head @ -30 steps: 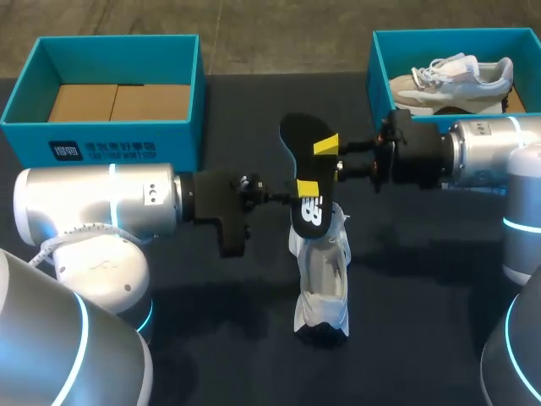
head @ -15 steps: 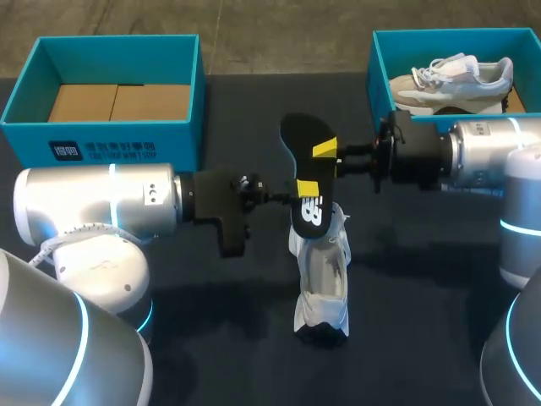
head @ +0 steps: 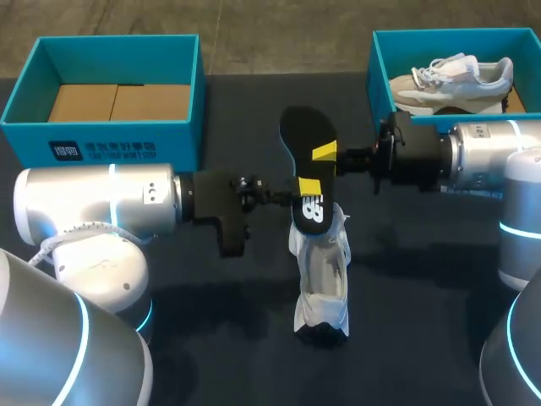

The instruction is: Take the shoe out of the shoebox, open the shoe tongue, remove and reinsert the insole, then place the shoe into the shoebox

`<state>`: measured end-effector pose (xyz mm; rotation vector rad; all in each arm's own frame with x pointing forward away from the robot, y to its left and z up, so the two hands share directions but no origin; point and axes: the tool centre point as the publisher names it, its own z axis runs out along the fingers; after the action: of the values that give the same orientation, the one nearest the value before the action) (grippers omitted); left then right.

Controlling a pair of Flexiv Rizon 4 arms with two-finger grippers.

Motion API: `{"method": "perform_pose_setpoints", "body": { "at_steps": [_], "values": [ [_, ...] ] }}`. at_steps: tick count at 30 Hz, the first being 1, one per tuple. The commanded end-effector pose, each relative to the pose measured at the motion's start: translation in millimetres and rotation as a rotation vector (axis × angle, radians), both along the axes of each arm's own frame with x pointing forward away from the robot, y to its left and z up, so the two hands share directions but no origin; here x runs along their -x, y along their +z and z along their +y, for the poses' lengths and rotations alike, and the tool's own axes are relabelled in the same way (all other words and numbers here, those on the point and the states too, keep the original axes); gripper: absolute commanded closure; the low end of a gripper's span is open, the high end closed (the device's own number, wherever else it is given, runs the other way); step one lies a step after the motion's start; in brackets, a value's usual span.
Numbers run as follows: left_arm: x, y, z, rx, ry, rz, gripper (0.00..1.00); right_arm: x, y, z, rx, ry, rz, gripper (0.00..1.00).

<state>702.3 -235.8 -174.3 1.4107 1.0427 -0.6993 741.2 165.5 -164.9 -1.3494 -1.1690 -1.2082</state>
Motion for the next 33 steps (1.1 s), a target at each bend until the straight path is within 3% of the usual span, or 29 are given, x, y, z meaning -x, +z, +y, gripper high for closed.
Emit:
{"method": "perform_pose_setpoints", "body": {
  "at_steps": [1,11,17,24,28,33],
  "values": [
    [0.6,3,8,-0.014,0.015,0.045,0.00,0.3,-1,0,0.004,0.002,-0.013,1.00],
    [4.2,17,55,-0.062,0.014,0.165,0.00,4.3,-13,-8,0.014,0.012,-0.050,1.00],
    [8.5,30,81,-0.165,0.036,0.216,0.00,6.5,-24,-8,0.023,0.012,-0.075,1.00],
    [8.2,45,97,-0.348,0.007,0.312,0.00,7.7,-32,-4,0.040,0.015,-0.099,1.00],
    [2.0,61,105,-0.529,0.054,0.311,0.00,7.2,-34,-3,0.078,-0.022,-0.102,1.00],
    [2.0,61,105,-0.529,0.054,0.311,0.00,7.2,-34,-3,0.078,-0.022,-0.102,1.00]
  ]
}}
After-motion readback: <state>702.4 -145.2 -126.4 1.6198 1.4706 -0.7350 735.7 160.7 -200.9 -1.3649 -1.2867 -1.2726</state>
